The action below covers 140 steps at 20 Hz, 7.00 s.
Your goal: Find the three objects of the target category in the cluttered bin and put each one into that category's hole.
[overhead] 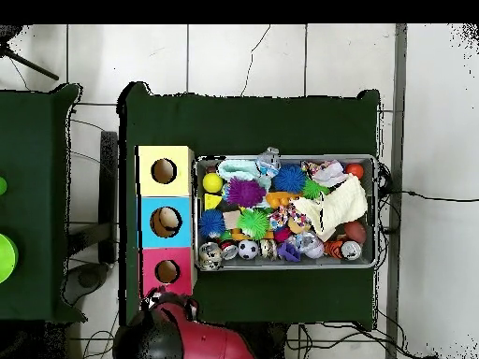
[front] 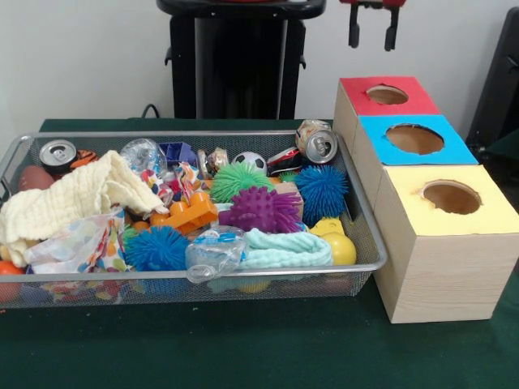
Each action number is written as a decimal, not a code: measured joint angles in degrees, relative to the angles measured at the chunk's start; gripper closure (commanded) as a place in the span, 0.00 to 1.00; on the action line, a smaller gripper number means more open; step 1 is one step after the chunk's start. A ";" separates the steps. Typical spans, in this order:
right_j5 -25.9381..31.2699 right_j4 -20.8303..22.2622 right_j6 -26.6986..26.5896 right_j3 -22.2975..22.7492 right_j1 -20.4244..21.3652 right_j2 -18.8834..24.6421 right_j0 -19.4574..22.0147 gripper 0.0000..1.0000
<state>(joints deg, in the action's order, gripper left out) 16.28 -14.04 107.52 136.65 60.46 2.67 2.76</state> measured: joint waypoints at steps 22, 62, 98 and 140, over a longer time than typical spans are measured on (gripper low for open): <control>71.08 13.91 0.00 -32.50 -26.11 4.52 -5.15 0.00; 108.45 18.42 0.00 -62.97 -35.25 4.78 -6.52 0.00; 114.38 30.06 0.00 -78.57 -44.57 11.27 1.37 0.00; 133.64 18.20 0.00 -77.69 -30.03 17.05 0.94 0.00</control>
<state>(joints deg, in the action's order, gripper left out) 149.92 4.16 107.52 58.95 30.43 19.72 3.70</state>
